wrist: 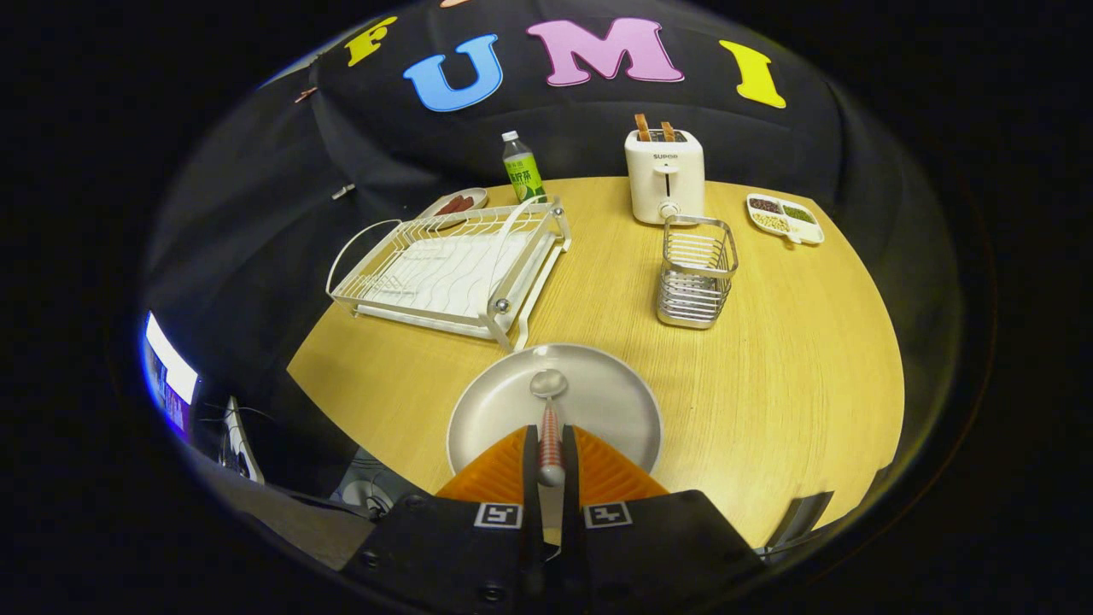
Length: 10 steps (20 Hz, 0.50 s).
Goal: Take the plate from the dish rack, then take the spoon from the basket and place it into the plate.
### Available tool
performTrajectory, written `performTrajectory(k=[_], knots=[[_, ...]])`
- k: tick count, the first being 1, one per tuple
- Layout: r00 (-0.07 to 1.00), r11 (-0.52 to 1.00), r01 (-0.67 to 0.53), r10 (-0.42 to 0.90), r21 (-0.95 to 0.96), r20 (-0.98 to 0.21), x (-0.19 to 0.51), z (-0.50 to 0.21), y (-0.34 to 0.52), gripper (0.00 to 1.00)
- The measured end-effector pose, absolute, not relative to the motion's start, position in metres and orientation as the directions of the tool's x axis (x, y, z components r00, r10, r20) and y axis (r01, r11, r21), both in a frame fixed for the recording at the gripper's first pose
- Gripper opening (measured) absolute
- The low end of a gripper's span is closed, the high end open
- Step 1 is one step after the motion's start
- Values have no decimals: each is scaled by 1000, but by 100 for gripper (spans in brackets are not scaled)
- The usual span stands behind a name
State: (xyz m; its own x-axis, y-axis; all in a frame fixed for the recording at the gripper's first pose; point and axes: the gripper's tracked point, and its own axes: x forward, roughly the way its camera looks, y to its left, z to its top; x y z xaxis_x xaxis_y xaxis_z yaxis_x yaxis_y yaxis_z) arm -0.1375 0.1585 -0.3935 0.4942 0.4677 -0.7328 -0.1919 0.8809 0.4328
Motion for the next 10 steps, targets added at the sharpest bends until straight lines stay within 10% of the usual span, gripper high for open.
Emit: performTrajectory(k=[10], knots=[[363, 890, -207, 455, 406, -813, -165, -442, 166, 17]])
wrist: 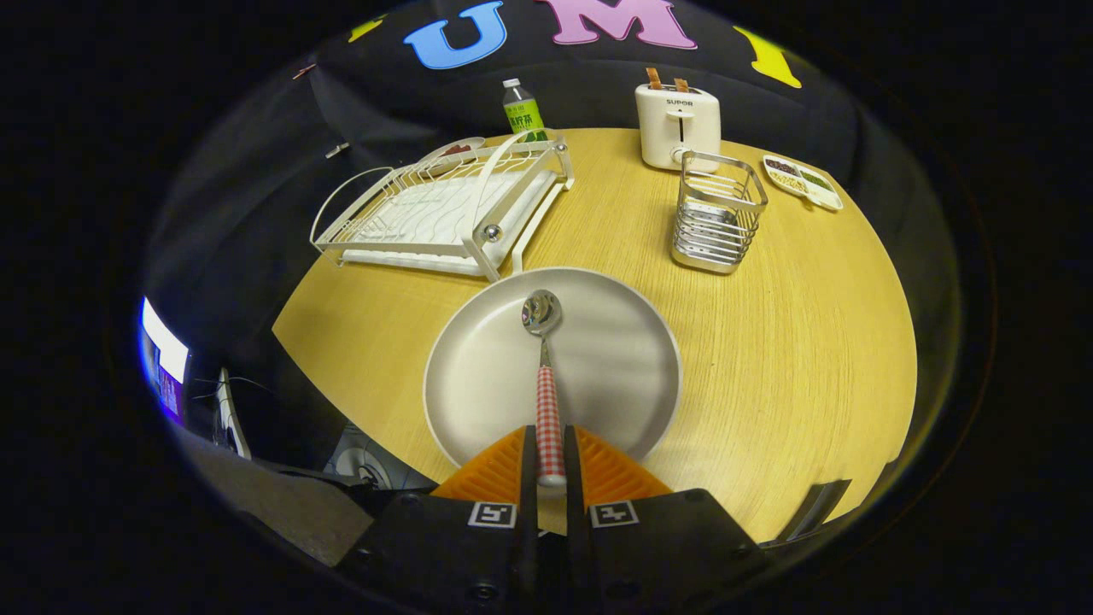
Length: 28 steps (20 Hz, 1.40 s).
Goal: Take the plate from the dish rack, then take the spoon from the basket and place it into the plate.
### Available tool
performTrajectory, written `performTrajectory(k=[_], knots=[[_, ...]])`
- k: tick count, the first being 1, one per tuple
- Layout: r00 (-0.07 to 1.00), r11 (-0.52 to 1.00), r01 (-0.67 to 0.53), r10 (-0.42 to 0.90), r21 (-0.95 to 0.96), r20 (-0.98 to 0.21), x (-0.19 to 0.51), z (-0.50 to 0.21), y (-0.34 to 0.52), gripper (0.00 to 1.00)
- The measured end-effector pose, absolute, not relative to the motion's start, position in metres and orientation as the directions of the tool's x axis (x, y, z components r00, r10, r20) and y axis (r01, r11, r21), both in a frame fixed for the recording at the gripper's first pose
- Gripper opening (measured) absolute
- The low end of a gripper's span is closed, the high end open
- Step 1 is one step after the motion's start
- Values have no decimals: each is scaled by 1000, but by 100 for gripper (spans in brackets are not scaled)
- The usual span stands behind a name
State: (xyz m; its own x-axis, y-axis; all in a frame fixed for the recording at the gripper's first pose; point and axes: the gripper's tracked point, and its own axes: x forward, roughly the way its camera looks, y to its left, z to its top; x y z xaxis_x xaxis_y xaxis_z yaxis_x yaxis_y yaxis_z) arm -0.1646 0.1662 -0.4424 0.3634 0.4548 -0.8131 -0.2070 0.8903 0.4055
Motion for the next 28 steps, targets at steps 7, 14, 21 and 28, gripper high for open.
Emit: performTrajectory(k=[7, 14, 21, 28], knots=[[393, 906, -164, 423, 390, -817, -154, -447, 160, 72], [440, 919, -156, 394, 363, -807, -146, -438, 148, 99], [632, 944, -133, 315, 302, -708, -80, -361, 107, 99], [845, 975, -103, 190, 197, -499, -3, -229, 47, 99]])
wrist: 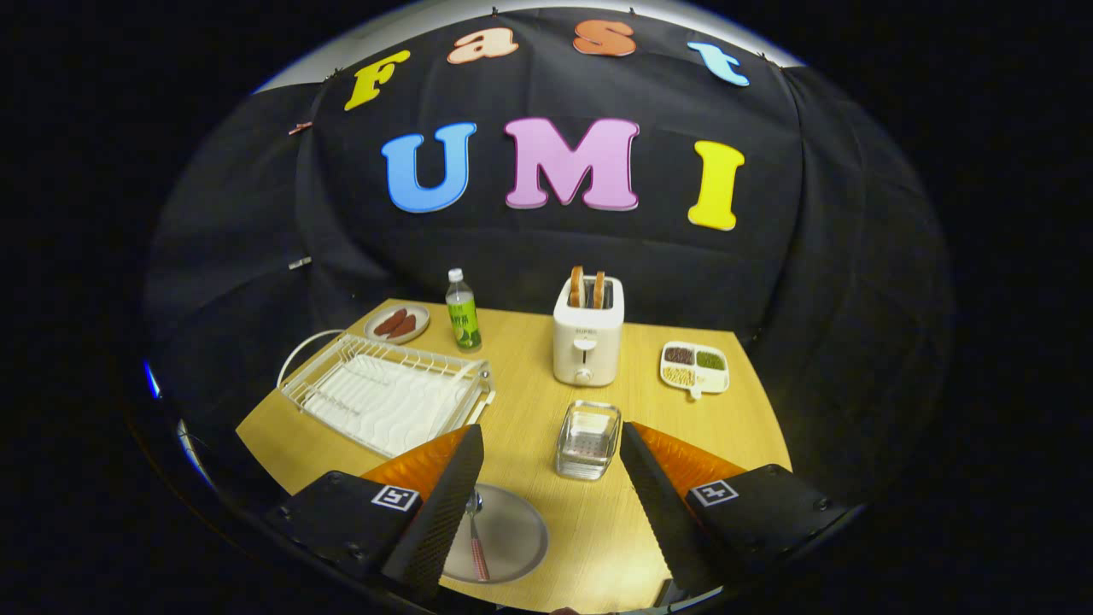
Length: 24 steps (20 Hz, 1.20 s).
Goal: Take the plate from the dish rack, then take the spoon from the basket and place it into the plate.
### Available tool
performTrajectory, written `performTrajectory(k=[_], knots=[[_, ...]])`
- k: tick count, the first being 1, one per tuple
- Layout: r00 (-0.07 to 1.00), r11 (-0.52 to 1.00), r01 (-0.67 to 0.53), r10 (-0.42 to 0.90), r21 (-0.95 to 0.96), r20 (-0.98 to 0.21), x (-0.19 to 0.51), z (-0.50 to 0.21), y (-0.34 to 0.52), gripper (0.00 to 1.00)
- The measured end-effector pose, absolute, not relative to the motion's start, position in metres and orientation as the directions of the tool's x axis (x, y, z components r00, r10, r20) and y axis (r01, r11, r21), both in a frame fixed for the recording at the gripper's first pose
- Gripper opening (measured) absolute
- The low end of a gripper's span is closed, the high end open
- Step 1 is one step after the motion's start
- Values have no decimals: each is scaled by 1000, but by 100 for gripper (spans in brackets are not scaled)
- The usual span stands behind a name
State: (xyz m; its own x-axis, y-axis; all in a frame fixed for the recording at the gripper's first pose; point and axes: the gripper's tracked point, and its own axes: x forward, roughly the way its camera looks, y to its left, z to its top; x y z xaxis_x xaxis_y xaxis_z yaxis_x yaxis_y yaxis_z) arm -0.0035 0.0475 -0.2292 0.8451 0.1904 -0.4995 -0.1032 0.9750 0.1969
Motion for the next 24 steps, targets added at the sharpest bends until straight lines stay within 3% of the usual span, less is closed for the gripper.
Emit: performTrajectory(k=[12, 24], knots=[[986, 984, -42, 68, 172, -152, 21, -52, -1, 98], [991, 988, -67, 82, 138, -108, 26, -39, -12, 98]])
